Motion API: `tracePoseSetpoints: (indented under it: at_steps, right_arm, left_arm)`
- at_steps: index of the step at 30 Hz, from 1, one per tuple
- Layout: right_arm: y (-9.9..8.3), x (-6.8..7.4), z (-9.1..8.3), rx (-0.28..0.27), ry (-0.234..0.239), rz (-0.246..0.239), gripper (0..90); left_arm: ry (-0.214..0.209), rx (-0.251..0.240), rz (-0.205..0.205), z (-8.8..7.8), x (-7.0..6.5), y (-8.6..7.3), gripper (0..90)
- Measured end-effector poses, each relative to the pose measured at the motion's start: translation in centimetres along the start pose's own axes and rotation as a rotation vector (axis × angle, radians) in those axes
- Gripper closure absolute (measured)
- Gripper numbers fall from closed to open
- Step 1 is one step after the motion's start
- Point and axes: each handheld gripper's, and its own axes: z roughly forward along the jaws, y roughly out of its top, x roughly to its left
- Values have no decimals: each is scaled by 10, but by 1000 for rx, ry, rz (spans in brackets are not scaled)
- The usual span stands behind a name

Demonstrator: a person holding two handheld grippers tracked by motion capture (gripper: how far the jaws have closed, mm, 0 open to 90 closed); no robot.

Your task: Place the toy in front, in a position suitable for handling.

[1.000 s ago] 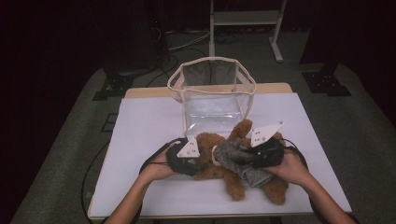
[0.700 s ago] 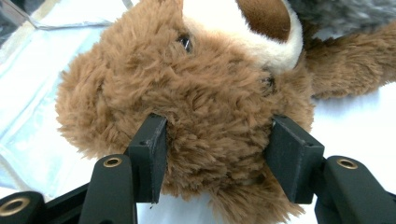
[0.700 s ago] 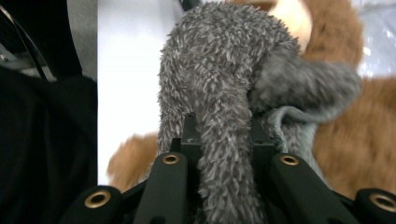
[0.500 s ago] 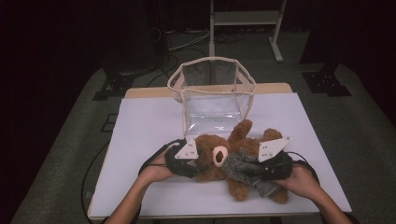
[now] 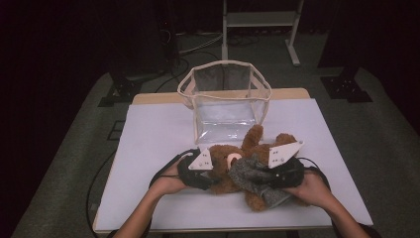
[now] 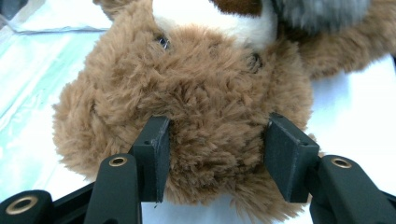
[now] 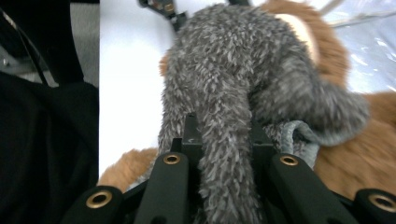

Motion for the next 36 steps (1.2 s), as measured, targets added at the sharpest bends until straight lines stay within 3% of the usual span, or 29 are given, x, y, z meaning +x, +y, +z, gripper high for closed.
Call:
tracePoseSetpoints:
  at_steps: [5, 12, 15, 19, 24, 27, 32, 36]
  right_arm:
    - [-7, 5, 10, 35, -4, -8, 746]
    - [-28, 12, 4, 92, -12, 21, 746]
    - [-20, 13, 0, 77, -14, -2, 746]
    - [3, 10, -1, 30, -29, -41, 745]
    - [23, 0, 10, -12, -35, -56, 745]
    - [19, -4, 15, -1, -32, -54, 745]
    - [3, -4, 6, 27, -37, -16, 744]
    - [10, -6, -1, 24, -52, -25, 743]
  left_arm:
    - [9, -1, -16, -1, 3, -3, 450]
    - [11, -6, -19, -2, 5, -2, 446]
    - [3, -5, -17, -1, 5, -1, 450]
    - [-7, 0, -4, -1, 3, 0, 454]
    - [-10, 1, -8, -1, 2, -2, 453]
    - [-11, -8, -14, -2, 3, -4, 450]
    - [-22, -2, 5, -2, 1, -1, 449]
    - [-25, 4, 9, -1, 0, -1, 450]
